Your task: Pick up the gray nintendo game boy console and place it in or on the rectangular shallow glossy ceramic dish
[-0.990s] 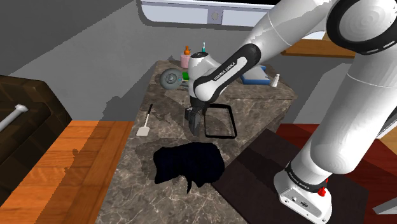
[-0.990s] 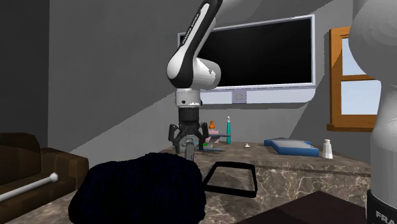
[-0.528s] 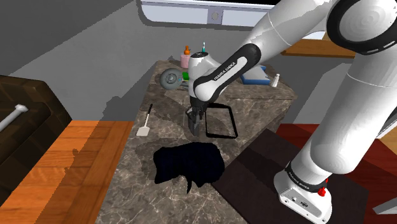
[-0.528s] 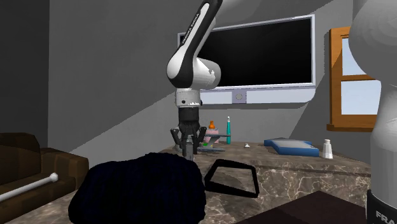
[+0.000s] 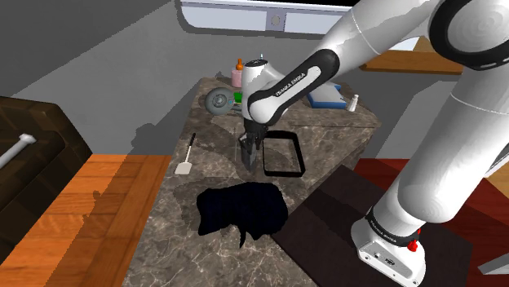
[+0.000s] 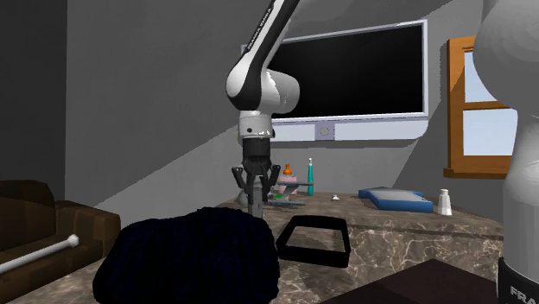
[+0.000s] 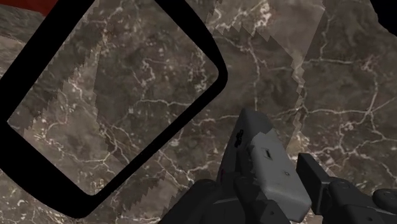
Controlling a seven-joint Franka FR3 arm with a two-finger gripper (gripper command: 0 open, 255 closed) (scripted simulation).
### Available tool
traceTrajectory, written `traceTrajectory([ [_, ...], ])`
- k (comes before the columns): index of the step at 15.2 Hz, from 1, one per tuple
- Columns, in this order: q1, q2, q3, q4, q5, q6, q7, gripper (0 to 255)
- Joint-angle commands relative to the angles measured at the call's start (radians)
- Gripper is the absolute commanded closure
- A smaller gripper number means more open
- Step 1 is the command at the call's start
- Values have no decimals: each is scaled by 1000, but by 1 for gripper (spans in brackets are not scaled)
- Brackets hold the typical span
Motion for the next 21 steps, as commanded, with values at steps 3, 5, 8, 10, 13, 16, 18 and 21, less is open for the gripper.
traceTrajectory([
  [3,0,-42,3,12,13,-52,-9,255],
  [5,-1,-60,3,20,19,-79,-13,255],
  [8,-1,-87,4,34,27,-119,-20,255],
  [10,-1,-104,4,44,32,-145,-23,255],
  [13,-1,-128,4,61,38,-186,-29,255],
  [16,-1,-150,3,80,43,-226,-33,255],
  [18,-1,-161,3,92,46,-249,-35,255],
  [21,-33,-221,-35,54,52,-270,-109,255],
])
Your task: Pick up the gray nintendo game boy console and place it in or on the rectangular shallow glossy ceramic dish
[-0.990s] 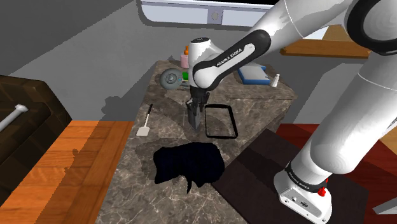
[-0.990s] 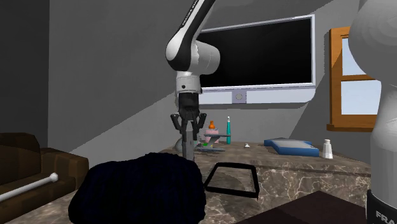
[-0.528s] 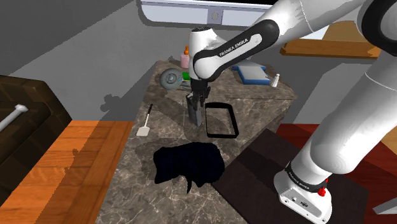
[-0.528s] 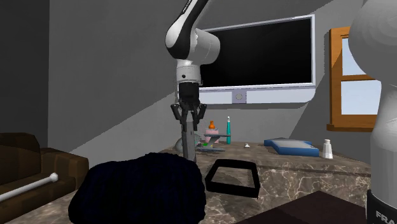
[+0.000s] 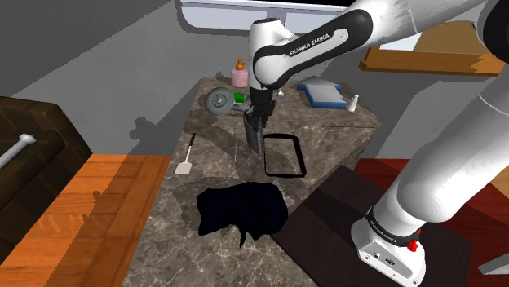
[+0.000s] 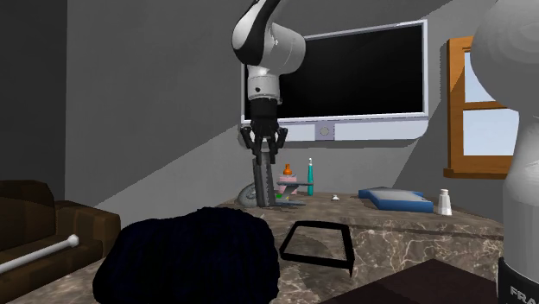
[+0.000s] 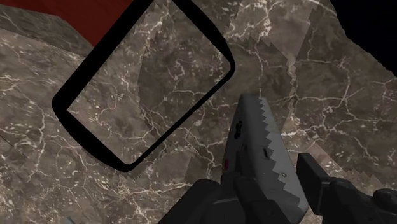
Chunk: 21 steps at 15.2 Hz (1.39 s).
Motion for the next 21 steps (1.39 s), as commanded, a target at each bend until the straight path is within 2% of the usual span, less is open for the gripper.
traceTrajectory([
  [1,-23,-50,-28,-31,4,-17,-55,255],
  [12,-130,-183,-181,-67,-26,-109,-300,255],
  [21,-131,-132,-182,-144,-28,19,-296,255],
])
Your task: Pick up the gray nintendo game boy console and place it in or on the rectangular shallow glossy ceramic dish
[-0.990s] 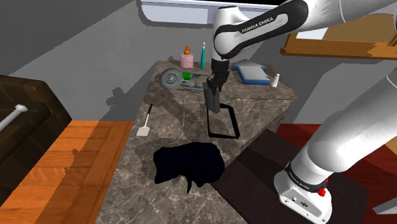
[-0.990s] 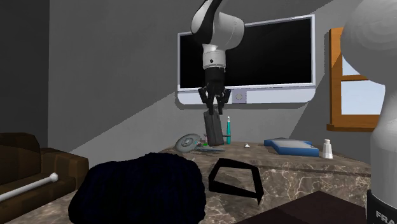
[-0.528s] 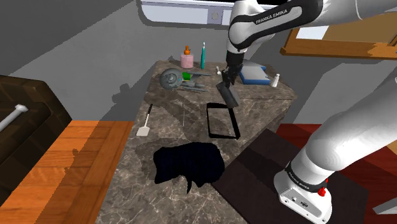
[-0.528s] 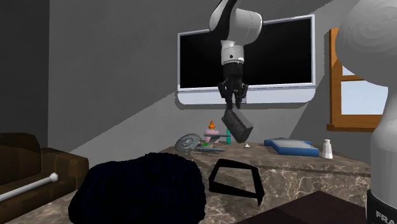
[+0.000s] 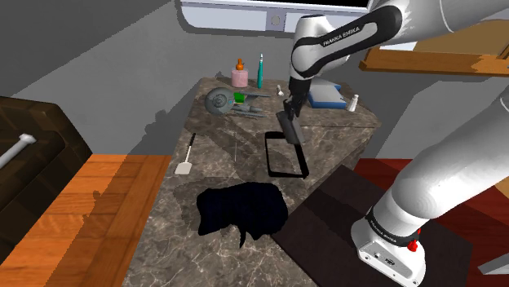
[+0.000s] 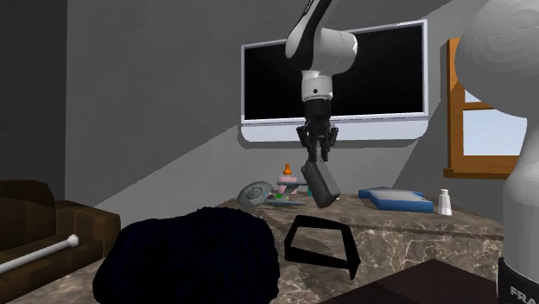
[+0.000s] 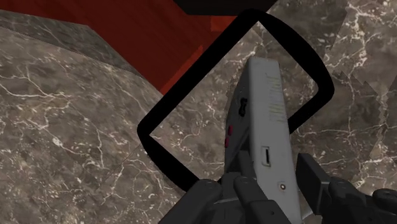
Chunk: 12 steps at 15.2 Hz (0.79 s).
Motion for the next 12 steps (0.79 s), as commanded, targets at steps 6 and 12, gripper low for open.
traceTrajectory([
  [6,-1,51,-1,-50,-2,102,2,255],
  [12,-1,105,-2,-84,-3,190,4,255],
])
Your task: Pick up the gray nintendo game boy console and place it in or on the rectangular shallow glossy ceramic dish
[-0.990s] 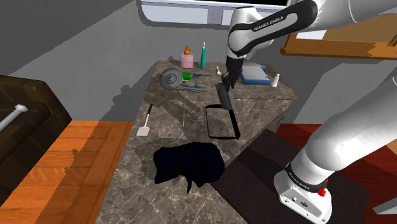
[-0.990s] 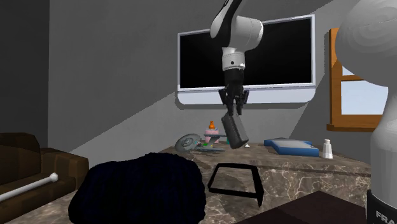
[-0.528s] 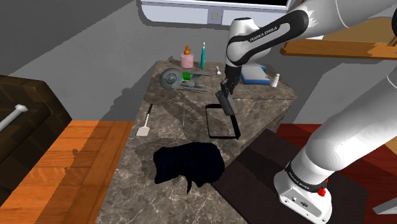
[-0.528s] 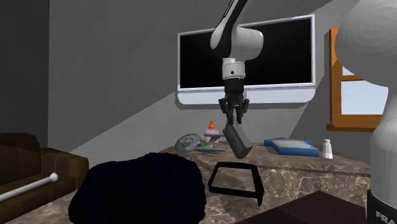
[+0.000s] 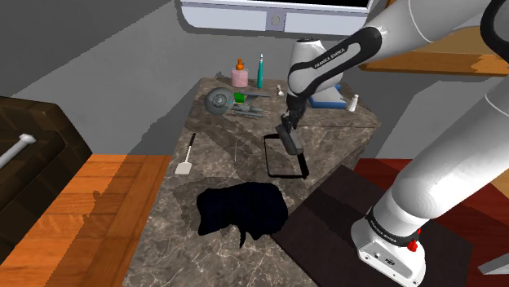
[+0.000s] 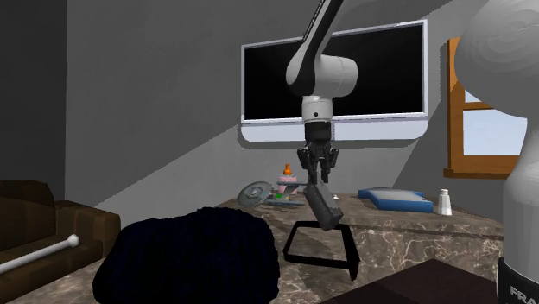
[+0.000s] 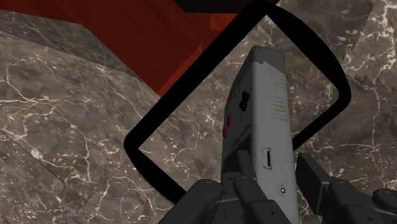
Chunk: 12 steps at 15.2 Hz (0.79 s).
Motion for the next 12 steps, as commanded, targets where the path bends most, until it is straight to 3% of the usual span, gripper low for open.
traceTrajectory([
  [1,0,18,1,-11,0,30,2,255],
  [10,0,34,0,-18,-1,53,3,255],
  [11,0,34,0,-18,-1,53,3,0],
  [12,0,34,0,-18,-1,53,3,0],
])
